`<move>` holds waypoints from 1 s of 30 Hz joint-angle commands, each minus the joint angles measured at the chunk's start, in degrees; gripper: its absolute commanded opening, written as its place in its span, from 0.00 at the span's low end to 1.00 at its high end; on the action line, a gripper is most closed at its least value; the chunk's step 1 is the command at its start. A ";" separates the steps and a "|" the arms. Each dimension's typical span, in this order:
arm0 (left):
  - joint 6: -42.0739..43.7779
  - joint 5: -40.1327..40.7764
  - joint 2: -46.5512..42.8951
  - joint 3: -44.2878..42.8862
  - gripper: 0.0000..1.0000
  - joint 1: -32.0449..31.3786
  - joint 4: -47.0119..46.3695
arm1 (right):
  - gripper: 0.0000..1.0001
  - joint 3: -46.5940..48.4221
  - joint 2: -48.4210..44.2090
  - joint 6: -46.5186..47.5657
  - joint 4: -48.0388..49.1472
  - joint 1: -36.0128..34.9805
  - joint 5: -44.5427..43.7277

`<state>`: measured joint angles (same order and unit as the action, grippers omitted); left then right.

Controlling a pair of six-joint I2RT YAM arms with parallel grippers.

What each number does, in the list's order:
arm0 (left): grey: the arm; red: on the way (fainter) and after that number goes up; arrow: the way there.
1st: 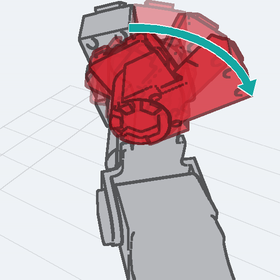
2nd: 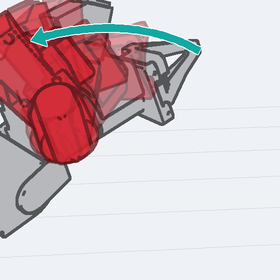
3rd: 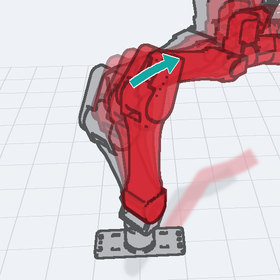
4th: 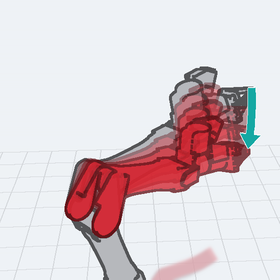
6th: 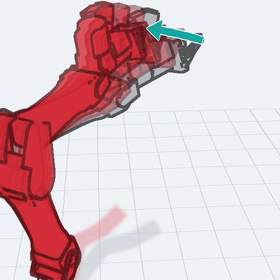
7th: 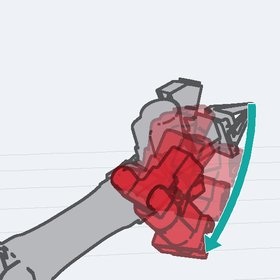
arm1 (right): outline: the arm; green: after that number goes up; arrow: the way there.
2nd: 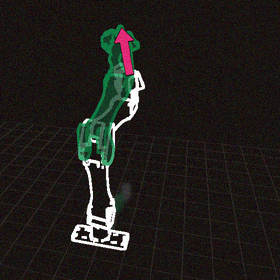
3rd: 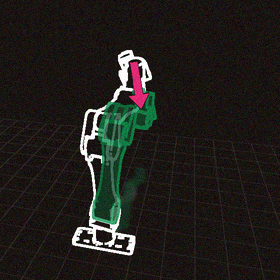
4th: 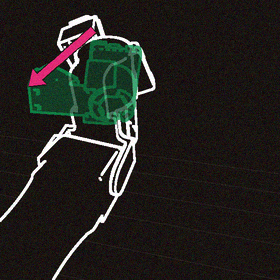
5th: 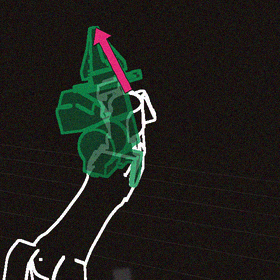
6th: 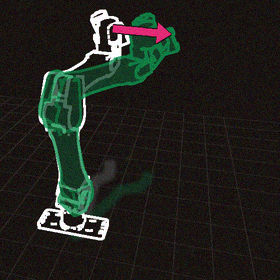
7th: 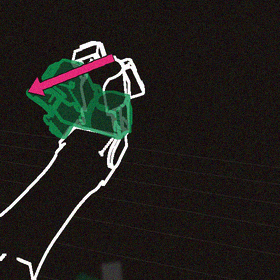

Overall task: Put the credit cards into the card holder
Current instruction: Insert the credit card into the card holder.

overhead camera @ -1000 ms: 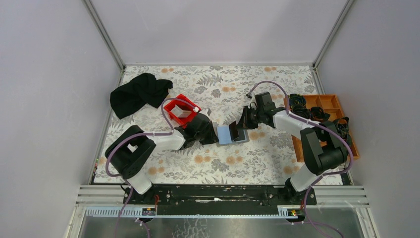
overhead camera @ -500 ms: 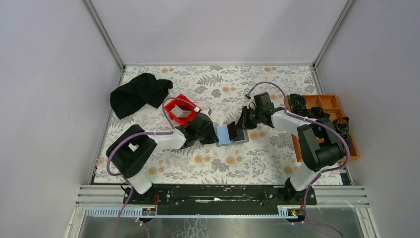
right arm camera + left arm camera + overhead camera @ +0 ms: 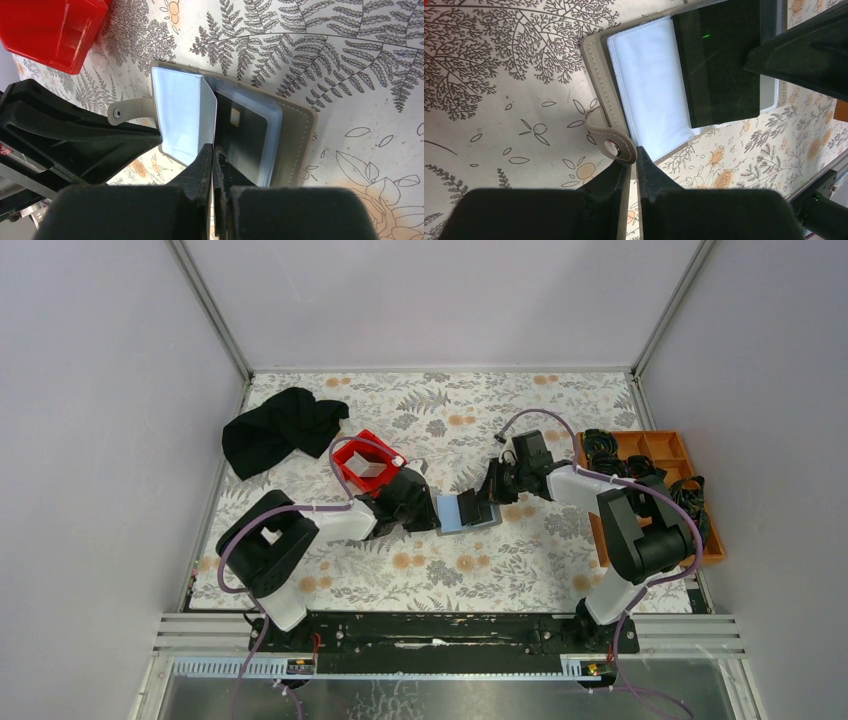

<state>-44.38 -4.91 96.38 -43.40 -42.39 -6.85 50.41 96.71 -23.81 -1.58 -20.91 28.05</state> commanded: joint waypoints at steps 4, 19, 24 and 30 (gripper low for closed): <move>0.96 0.49 1.75 -1.31 0.13 -0.23 0.36 | 0.00 -3.36 -0.95 0.74 1.46 -0.39 -1.33; 1.31 0.36 2.76 -2.44 0.12 -0.24 0.70 | 0.00 -4.31 -0.21 0.92 2.12 -1.23 -1.43; 1.19 0.20 3.12 -2.51 0.12 -0.23 0.76 | 0.00 -3.14 0.82 1.64 1.21 -2.95 -2.05; 1.18 0.25 3.11 -2.33 0.12 -0.21 0.75 | 0.00 -1.88 2.00 1.87 0.75 -4.36 -2.39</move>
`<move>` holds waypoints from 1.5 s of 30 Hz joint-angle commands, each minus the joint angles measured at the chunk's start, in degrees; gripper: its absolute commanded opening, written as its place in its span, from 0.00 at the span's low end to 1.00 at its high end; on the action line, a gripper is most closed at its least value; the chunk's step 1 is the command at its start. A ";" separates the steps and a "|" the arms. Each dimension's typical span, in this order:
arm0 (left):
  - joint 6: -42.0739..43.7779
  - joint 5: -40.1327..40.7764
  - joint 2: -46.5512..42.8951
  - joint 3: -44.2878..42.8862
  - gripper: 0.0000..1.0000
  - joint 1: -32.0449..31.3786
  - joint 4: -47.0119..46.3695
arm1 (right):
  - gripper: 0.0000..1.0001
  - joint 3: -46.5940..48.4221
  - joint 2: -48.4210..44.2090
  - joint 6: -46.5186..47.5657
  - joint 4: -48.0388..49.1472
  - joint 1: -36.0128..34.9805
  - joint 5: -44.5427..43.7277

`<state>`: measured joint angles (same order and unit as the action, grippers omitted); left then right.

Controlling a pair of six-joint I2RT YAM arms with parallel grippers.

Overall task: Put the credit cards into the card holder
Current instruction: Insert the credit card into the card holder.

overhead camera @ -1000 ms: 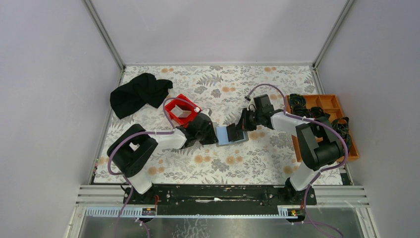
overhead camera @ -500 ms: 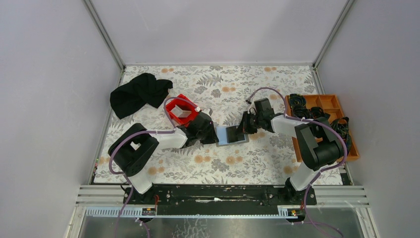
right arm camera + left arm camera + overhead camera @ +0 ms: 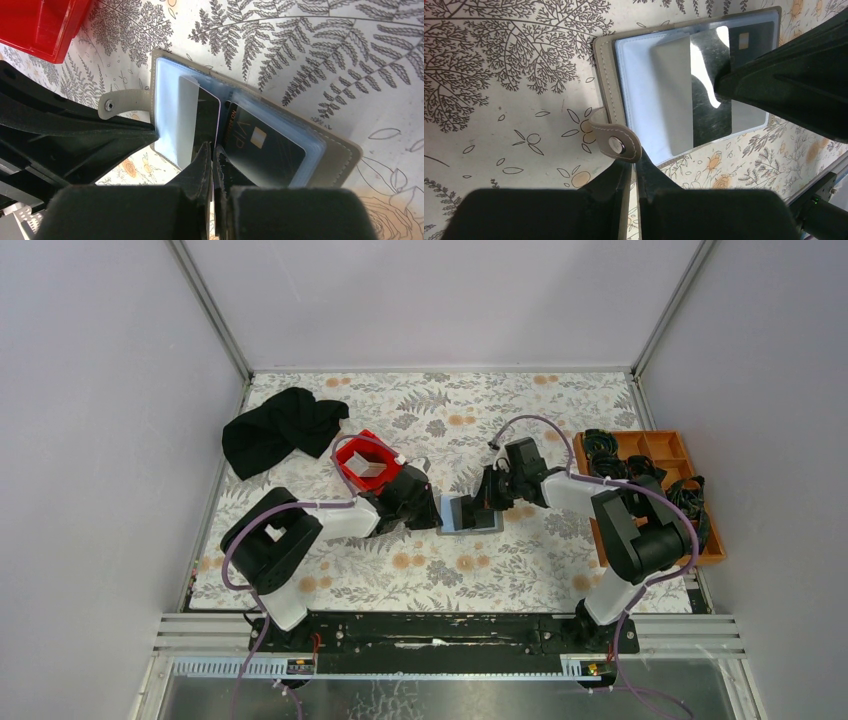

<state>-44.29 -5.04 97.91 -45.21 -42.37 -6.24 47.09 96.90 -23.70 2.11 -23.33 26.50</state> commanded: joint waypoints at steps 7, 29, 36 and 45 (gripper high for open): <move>1.14 0.26 1.87 -1.02 0.12 -0.27 0.21 | 0.00 2.03 2.73 1.73 -4.01 -3.42 -1.43; 0.48 0.08 2.24 -1.40 0.09 -0.26 -0.40 | 0.32 4.23 -1.37 2.80 -10.78 -4.98 -4.52; -0.04 -0.03 1.92 -0.87 0.08 -0.27 -0.72 | 0.35 5.08 -1.37 2.16 -11.95 -5.14 -4.53; -1.41 -0.61 1.24 0.71 0.08 -0.35 -2.02 | 0.35 6.43 0.15 1.09 -12.35 -7.32 -5.05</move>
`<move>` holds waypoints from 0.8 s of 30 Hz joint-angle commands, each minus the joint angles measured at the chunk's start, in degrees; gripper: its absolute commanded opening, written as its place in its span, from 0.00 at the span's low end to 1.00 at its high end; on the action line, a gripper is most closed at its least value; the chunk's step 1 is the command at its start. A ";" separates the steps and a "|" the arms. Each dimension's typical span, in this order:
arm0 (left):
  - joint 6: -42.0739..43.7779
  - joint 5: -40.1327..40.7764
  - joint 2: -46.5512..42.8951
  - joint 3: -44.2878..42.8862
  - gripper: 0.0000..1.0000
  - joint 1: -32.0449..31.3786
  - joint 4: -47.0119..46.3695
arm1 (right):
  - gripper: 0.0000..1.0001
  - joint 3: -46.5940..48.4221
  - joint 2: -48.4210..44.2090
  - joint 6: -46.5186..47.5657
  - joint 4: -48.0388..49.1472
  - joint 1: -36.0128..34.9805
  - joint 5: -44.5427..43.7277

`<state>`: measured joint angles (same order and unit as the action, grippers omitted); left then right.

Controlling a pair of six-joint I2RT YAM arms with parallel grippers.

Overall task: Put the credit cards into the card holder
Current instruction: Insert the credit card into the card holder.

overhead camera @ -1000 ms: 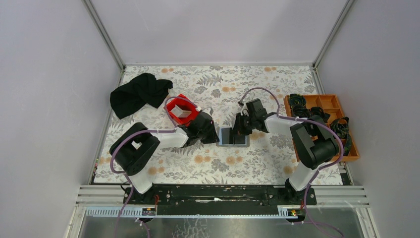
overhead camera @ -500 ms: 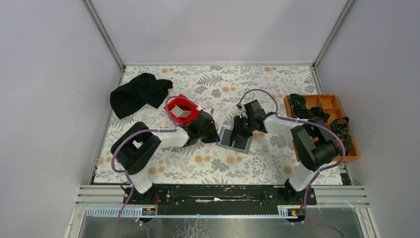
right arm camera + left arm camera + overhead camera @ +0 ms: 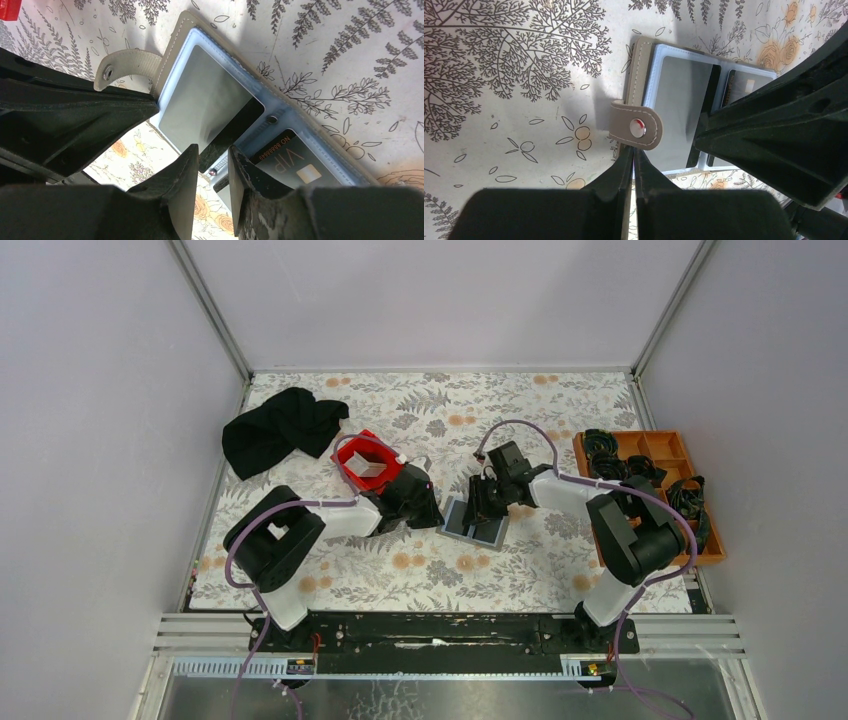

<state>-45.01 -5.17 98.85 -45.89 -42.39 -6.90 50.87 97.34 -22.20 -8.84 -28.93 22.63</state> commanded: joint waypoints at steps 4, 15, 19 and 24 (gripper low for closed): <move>-1.25 -0.52 -0.11 2.05 0.08 -0.46 -2.01 | 0.35 2.84 -0.05 -1.03 -1.10 -2.89 -1.66; -2.31 -0.95 -1.32 3.41 0.14 -1.05 -3.83 | 0.34 3.53 0.60 -2.19 -0.31 -4.28 -2.24; -2.79 -1.55 -1.64 3.96 0.15 -1.20 -4.68 | 0.34 4.44 1.25 -2.59 -0.30 -4.70 -2.01; -3.23 -1.68 -2.34 4.47 0.15 -1.64 -5.35 | 0.34 6.12 2.40 -2.88 -0.60 -5.66 -2.15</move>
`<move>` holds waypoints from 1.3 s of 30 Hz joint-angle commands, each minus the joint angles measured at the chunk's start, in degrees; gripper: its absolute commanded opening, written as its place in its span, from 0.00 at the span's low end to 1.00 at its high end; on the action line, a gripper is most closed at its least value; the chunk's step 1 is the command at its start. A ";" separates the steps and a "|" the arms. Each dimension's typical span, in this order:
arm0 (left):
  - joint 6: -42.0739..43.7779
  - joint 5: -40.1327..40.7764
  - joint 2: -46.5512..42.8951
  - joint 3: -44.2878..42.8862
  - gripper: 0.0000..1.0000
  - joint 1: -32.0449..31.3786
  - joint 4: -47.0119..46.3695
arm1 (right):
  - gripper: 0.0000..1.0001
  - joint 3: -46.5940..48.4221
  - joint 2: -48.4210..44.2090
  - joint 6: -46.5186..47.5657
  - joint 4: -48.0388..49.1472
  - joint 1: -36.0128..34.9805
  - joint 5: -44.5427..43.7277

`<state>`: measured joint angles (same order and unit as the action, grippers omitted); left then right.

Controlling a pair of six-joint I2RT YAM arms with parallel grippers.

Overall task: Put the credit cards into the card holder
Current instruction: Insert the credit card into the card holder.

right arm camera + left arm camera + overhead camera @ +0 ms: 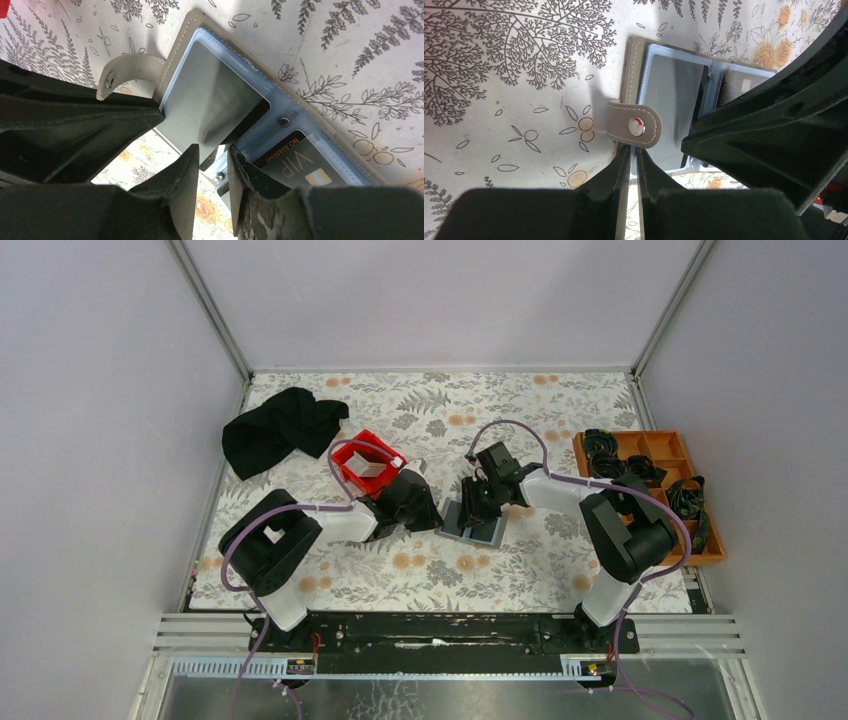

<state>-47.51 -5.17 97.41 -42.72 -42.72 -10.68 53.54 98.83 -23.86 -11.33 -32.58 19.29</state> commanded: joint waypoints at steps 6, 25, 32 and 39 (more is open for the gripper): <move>-1.22 -1.57 -1.60 1.75 0.16 -1.45 -2.16 | 0.34 5.07 2.19 -1.31 1.20 -2.61 0.70; -1.46 2.24 -4.45 2.21 0.30 -1.49 0.01 | 0.46 9.33 -4.12 1.90 -8.09 -2.62 -8.76; -1.04 3.22 -5.25 1.40 0.36 -1.41 1.73 | 0.54 5.84 -9.92 1.18 -8.03 -2.12 -14.84; 0.39 5.02 -7.84 -0.60 0.50 -1.40 6.20 | 0.62 1.09 -14.71 1.07 -5.92 -0.96 -20.20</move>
<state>-48.73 -2.81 92.23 -40.93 -43.90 -7.53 57.12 87.77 -22.92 -18.57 -34.15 4.67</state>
